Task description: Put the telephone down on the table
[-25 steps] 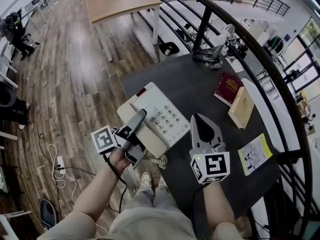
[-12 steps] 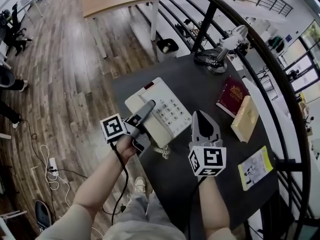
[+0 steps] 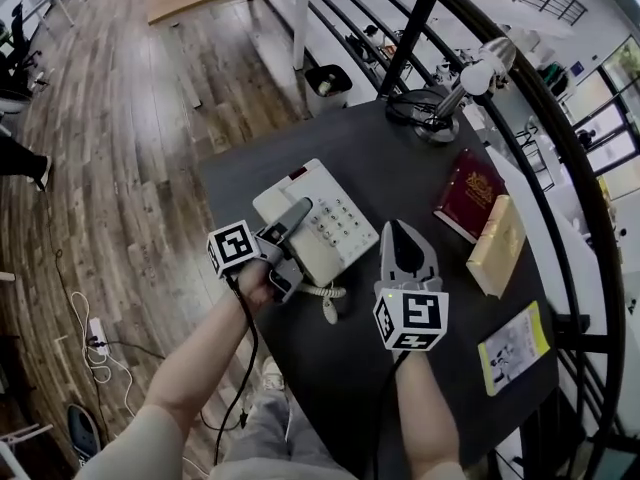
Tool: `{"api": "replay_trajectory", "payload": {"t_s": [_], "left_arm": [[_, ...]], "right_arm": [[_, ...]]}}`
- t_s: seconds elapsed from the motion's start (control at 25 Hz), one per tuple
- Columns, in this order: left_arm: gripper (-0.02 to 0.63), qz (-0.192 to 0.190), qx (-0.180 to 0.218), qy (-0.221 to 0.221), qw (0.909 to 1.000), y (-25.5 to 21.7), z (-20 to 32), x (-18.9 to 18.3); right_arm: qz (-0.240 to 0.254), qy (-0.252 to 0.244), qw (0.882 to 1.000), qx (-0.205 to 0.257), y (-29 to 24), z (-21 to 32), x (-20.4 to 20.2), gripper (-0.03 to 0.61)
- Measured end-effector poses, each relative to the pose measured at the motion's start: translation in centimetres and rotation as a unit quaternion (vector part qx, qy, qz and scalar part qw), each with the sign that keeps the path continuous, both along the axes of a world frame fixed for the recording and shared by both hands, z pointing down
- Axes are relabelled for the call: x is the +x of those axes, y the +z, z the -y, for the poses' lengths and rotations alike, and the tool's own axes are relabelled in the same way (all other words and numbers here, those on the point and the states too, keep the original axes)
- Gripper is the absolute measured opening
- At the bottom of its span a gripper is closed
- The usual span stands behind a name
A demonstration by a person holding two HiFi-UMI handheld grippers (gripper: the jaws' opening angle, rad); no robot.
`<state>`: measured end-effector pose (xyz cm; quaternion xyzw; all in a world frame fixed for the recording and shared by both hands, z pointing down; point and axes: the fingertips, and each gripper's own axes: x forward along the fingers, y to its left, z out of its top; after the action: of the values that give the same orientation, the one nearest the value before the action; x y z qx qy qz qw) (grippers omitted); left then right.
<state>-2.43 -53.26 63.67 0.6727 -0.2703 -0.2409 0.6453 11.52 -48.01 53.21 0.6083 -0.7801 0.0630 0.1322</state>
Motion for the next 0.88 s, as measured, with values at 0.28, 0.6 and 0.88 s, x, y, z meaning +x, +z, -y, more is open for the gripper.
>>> {"api": "replay_trajectory", "payload": {"t_s": [0.28, 0.6, 0.88], "left_arm": [[0.466, -0.001, -0.009, 0.001, 1.0, 2.6, 0.8, 1.6], [0.466, 0.032, 0.032, 0.036, 0.9983, 2.9, 1.1, 3.3], [0.466, 0.063, 0.004, 0.005, 0.998, 3.4, 1.3, 2.7]], "right_arm": [[0.008, 0.004, 1.0, -0.013, 1.6, 0.8, 0.8, 0.0], [0.018, 0.012, 0.999, -0.029, 3.3, 0.8, 1.6, 0.002], [0.019, 0.009, 0.999, -0.044, 4.1, 0.0, 1.6, 0.001]]}}
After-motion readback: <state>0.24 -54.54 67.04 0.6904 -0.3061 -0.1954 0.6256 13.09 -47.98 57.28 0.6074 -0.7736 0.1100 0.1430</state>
